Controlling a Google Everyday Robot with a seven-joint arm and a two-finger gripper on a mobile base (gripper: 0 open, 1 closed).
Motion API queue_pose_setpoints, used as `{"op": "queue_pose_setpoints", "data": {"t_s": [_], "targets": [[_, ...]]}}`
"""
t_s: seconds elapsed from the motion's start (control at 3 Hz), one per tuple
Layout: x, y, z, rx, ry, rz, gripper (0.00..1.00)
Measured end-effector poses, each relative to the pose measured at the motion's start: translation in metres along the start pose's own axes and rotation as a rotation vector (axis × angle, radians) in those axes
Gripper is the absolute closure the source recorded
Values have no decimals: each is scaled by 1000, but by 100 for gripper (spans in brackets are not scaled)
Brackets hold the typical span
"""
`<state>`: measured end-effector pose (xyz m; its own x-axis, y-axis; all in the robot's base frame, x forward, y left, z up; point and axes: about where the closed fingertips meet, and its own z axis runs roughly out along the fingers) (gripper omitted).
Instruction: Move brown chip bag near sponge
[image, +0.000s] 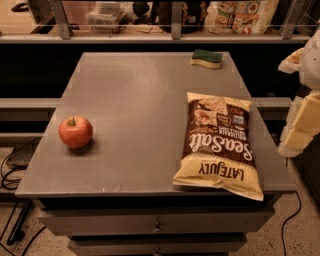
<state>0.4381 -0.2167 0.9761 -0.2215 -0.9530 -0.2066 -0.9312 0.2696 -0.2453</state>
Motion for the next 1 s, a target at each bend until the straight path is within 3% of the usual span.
{"op": "queue_pose_setpoints", "data": {"t_s": [0.67, 1.0], "targets": [[0, 0, 1, 6, -28, -16, 0], [-1, 2, 9, 8, -121, -13, 0]]}}
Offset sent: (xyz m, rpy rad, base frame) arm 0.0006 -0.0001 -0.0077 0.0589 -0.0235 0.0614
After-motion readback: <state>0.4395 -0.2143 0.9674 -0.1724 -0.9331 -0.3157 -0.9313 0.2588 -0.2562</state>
